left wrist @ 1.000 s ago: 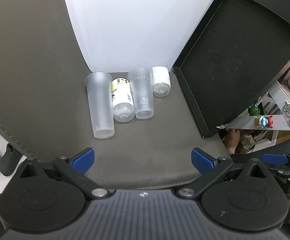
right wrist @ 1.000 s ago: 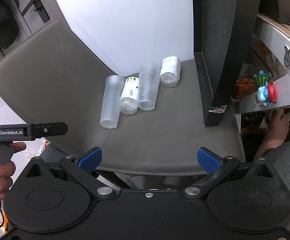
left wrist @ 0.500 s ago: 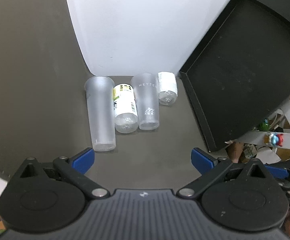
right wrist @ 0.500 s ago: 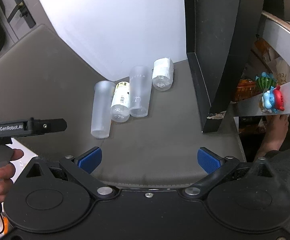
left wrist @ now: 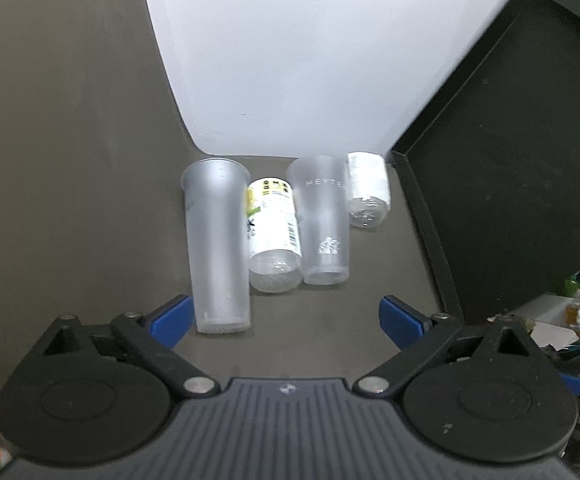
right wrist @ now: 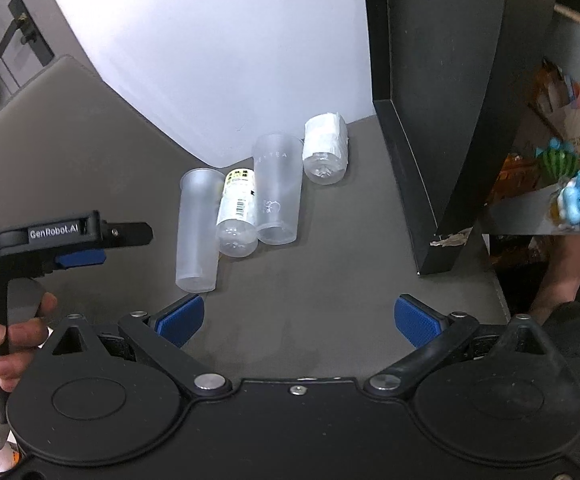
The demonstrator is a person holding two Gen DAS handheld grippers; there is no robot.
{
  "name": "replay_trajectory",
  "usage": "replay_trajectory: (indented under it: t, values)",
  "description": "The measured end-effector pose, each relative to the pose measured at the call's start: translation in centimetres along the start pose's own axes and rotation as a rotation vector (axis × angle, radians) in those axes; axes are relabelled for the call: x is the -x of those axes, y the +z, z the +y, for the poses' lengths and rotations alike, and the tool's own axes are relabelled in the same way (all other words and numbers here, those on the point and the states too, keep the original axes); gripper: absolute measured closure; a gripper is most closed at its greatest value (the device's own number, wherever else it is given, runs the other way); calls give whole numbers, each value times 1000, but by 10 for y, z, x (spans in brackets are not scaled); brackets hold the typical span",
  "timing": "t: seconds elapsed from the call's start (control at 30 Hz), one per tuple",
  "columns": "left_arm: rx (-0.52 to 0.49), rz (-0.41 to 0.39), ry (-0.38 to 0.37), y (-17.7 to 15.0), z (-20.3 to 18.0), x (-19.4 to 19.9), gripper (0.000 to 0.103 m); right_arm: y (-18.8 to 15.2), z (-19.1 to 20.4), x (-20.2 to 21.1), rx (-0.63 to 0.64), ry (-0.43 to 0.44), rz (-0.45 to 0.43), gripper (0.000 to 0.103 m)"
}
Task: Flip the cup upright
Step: 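Move the left gripper toward the frosted cup lying on its side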
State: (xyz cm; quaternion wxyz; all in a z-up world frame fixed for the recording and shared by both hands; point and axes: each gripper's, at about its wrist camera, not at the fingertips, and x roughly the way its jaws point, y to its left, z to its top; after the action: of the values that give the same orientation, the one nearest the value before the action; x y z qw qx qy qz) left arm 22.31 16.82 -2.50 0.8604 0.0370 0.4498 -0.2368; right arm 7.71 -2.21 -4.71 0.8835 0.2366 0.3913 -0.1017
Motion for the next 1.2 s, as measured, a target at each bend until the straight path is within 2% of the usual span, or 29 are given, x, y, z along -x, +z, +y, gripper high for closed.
replay_trajectory:
  t: [0.23,0.47,0.67,1.03,1.2]
  values:
    - [8,24,33,11,7,-23,5,-3,-9,-16,-45,-30,-1,1]
    - [27,67,51,23,13,-50,12,-4,-14,-22,-65,-45,-26,1]
    - [32,132,82,38,20,-80,22,-5,-25,-25,-97,-65,-35,1]
    - [40,160,139,56,29,-116,34,0,-34,-38,-121,-104,-13,1]
    - [58,187,154,59,35,-137,43,2,-33,-43,-112,-106,-2,1]
